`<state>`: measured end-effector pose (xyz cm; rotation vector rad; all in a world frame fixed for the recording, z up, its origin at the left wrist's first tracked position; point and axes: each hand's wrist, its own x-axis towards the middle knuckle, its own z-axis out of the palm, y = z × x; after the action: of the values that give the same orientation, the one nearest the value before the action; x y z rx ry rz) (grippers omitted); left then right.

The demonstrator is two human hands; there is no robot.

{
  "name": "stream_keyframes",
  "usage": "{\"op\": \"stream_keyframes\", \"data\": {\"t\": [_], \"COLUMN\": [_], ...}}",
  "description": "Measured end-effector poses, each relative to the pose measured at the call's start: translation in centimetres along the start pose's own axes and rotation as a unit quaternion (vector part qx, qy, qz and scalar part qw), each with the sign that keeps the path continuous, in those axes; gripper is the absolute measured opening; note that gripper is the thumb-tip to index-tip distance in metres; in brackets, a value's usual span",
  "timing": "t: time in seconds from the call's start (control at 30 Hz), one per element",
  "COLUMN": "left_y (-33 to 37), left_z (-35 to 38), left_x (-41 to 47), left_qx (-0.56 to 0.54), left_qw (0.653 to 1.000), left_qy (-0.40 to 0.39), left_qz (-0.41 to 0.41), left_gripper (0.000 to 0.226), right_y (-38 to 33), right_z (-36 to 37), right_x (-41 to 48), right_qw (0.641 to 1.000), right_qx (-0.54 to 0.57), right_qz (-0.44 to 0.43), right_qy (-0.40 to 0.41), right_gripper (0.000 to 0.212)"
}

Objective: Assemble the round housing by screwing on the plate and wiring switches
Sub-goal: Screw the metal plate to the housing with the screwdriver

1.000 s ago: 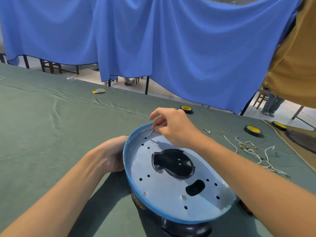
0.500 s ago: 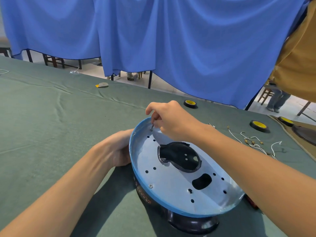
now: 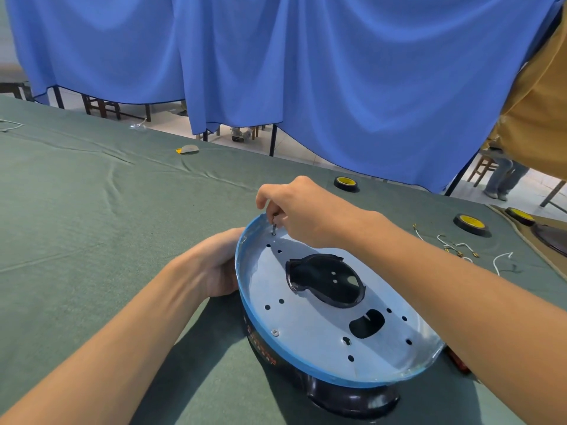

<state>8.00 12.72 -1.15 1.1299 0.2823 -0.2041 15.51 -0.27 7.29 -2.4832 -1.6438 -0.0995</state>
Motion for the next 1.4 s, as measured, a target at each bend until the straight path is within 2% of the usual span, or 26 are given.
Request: {"op": "stream_keyframes", "data": {"t": [0.13, 0.27, 0.43, 0.57, 0.73, 0.83, 0.97, 1.17, 1.3, 1.4], "left_y": [0.0, 0.0, 0.0, -0.1, -0.1, -0.2, -0.1, -0.1, -0.1, -0.1], "left_z": [0.1, 0.3, 0.1, 0.0, 0.1, 0.0, 0.1, 0.1, 0.2, 0.2], "left_x": [0.0, -0.1, -0.1, 0.0, -0.1, -0.1, -0.2, -0.2, -0.2, -0.2], "left_qx": [-0.004, -0.006, -0.021, -0.005, -0.025, -0.033, -0.029, -0.023, -0.018, -0.013], "left_qw": [1.000, 1.000, 0.999, 1.000, 0.999, 0.999, 0.999, 0.999, 0.999, 0.999], "left_qy": [-0.006, -0.015, -0.036, -0.022, -0.025, -0.034, -0.036, -0.036, -0.028, -0.034], "left_qz": [0.006, 0.008, 0.006, 0.016, 0.015, 0.022, 0.024, 0.028, 0.032, 0.035], "left_gripper": [0.014, 0.013, 0.008, 0.008, 0.014, 0.022, 0.021, 0.022, 0.016, 0.017], "right_y": [0.4, 0.2, -0.1, 0.1, 0.0, -0.1, 0.1, 0.3, 0.2, 0.4], "right_z": [0.0, 0.3, 0.4, 1.3, 1.8, 1.4, 0.3, 0.0, 0.9, 1.2], "right_x": [-0.1, -0.2, -0.4, -0.3, 0.1, 0.1, -0.4, -0.5, -0.3, -0.1], "right_qw": [1.000, 1.000, 0.997, 0.998, 0.999, 0.999, 0.997, 0.996, 0.986, 0.975], "right_qx": [0.012, -0.009, 0.055, 0.008, -0.013, 0.016, 0.055, 0.070, 0.129, 0.168], "right_qz": [0.015, 0.013, 0.027, 0.039, 0.029, 0.044, 0.044, 0.054, 0.104, 0.146], "right_qy": [0.025, 0.023, 0.047, 0.050, 0.011, 0.003, -0.025, 0.008, 0.025, 0.022], "right_gripper": [0.023, 0.022, 0.020, 0.020, 0.018, 0.016, 0.019, 0.019, 0.019, 0.011]}}
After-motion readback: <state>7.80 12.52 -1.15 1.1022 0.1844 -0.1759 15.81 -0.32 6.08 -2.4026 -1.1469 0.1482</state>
